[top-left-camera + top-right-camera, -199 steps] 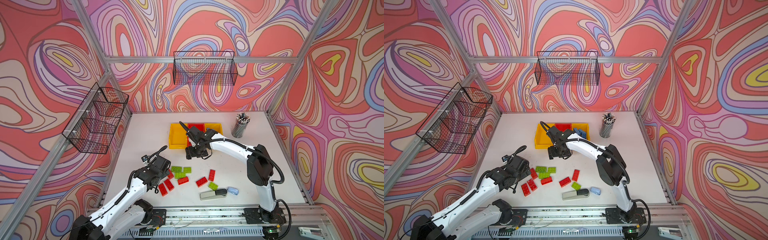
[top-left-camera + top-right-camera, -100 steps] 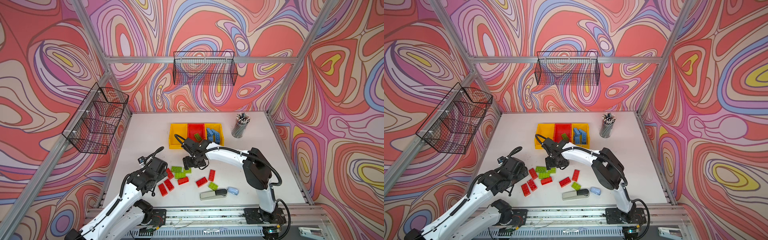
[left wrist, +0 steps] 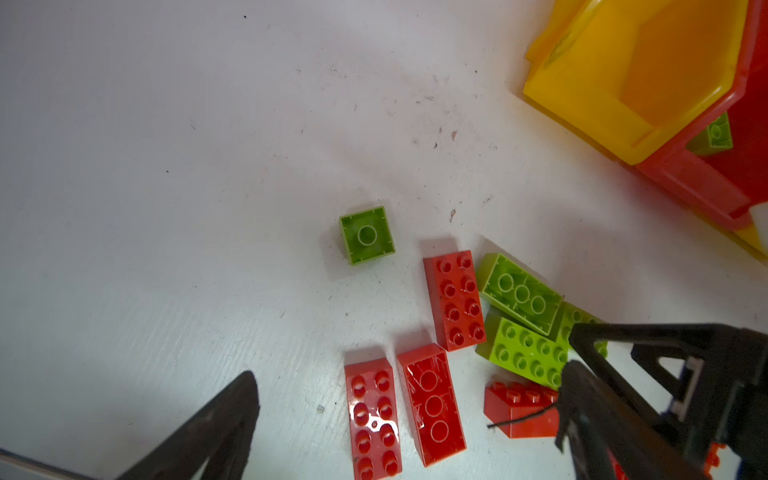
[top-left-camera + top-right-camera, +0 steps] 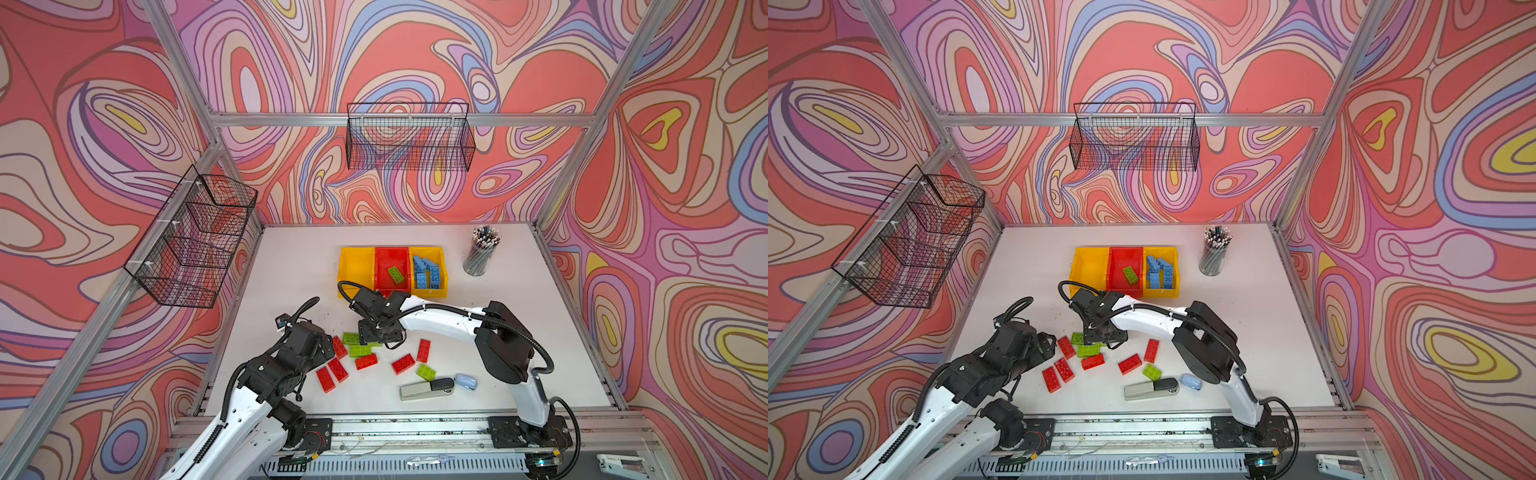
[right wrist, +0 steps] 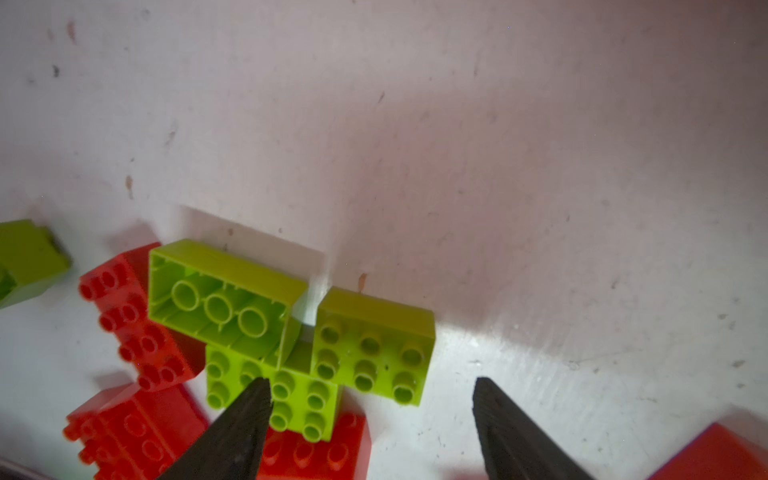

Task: Sort the legos into containers by color
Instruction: 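Move the right gripper to the lime-green bricks in the pile and grasp one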

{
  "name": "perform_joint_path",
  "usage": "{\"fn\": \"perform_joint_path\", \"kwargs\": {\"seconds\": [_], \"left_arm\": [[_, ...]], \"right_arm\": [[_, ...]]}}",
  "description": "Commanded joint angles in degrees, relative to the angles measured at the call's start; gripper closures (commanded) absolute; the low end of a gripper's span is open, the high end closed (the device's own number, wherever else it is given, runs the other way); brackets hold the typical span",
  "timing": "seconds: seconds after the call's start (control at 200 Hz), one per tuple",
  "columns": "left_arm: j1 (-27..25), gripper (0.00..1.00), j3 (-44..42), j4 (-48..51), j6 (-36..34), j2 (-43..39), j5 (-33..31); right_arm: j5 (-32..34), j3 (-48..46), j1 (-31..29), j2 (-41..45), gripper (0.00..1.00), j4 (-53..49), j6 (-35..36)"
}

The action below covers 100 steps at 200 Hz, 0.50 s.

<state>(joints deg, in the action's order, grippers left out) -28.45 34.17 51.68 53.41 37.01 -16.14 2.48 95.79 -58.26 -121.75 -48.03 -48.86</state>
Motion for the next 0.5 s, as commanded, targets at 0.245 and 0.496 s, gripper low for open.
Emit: {"fn": "perform_joint_path", "kwargs": {"seconds": [0.245,0.496], "left_arm": [[0.31,0.01,0.09,-2.37,-4.09,-0.83,0.95],[0.24,0.01,0.89,-2.68,-4.98,0.60,0.50]], "right_arm": [[3.87,1.60,-0.06,-3.03,0.22,-0.45,-4.09],[2.27,1.46,-0.06,-4.78,0.24,0.44,-4.74]]}}
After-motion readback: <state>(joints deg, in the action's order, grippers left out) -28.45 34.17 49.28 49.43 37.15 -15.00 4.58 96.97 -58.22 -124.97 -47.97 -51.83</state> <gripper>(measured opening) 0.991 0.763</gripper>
